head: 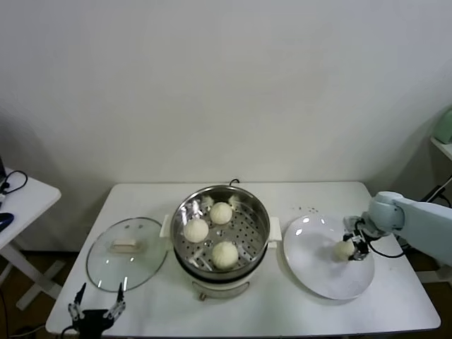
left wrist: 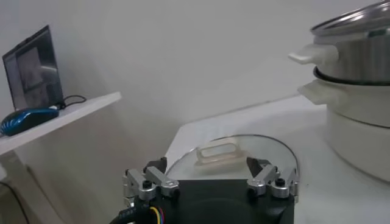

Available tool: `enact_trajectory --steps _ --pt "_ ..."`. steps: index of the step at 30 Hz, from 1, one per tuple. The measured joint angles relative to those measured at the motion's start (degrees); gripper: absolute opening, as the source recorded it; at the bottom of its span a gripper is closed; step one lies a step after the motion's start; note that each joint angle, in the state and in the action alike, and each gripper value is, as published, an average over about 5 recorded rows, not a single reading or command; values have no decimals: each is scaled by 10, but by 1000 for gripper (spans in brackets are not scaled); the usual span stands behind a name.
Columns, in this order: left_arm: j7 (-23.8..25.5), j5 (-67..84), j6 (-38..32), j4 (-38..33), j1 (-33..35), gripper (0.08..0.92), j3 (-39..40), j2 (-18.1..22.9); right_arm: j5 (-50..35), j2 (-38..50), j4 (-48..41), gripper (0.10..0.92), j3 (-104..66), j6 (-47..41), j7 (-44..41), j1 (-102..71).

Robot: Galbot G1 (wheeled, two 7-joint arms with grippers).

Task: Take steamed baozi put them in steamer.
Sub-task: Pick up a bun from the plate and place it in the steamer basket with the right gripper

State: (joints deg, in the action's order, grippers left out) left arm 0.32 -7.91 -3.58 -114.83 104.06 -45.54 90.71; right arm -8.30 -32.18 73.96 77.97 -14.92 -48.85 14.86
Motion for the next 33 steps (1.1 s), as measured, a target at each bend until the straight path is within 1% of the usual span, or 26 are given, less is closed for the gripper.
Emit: enact_trajectory --steps 4,7,13,21,27,33 --pt "0 0 0 -1 0 823 2 -1 3 4 6 497 0 0 0 7" --pt "0 0 0 -2 1 823 3 -2 2 8 15 472 6 1 0 19" --pt "0 0 2 -7 2 823 3 -7 -30 9 63 467 67 2 -4 105" --pt "0 2 1 -11 2 823 3 -12 -123 -29 154 467 172 1 -18 320" --pt "0 2 1 -18 6 823 6 -13 -189 -75 206 467 176 -17 -18 416" --pt "0 1 1 -24 7 823 8 -13 -227 -114 255 468 163 -47 -2 449"
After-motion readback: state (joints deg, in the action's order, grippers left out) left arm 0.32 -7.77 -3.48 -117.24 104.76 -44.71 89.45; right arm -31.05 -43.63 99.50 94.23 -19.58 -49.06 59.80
